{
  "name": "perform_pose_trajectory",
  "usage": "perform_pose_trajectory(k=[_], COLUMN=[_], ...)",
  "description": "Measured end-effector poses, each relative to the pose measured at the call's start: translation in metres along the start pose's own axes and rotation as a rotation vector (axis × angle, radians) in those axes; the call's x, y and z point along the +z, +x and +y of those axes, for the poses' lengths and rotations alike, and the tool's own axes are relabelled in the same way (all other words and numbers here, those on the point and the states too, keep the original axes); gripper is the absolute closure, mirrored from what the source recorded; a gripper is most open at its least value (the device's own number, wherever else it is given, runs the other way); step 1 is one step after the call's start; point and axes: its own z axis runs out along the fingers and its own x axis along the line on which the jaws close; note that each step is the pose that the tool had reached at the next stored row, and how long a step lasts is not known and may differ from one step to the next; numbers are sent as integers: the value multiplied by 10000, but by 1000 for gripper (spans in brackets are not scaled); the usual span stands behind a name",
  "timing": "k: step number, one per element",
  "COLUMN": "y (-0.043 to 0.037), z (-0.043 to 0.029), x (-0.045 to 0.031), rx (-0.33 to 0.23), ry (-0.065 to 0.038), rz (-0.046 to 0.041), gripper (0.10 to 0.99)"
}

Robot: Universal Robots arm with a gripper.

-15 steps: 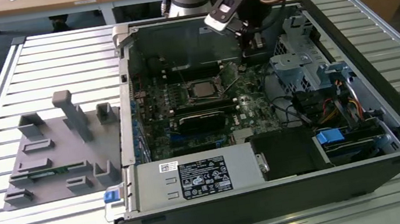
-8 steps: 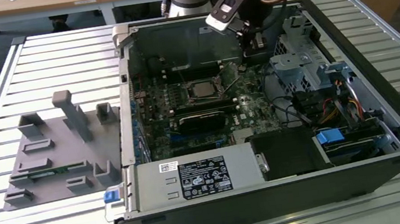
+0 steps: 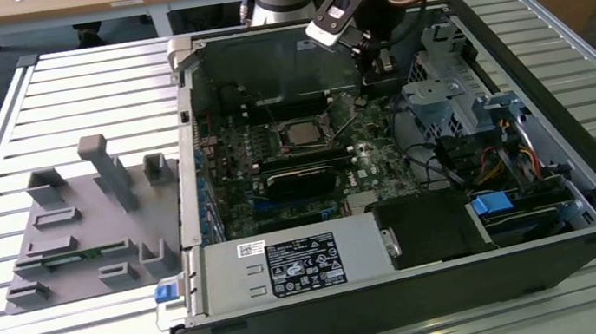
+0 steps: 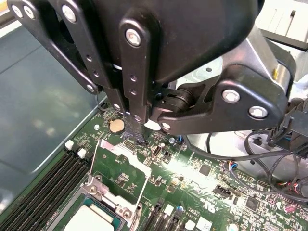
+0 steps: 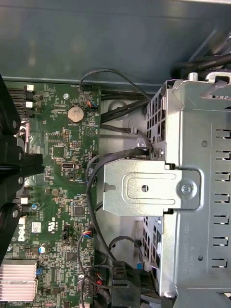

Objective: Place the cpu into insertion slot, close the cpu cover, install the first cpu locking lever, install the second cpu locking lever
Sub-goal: 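Close the cpu cover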

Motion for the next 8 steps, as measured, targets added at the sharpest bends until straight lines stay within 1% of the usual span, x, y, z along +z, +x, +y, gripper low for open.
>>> perform_pose_trajectory(k=[8], y=[0], z=[-2], x=[0], rx=[0], ry=[0], rz=[0], gripper=[973])
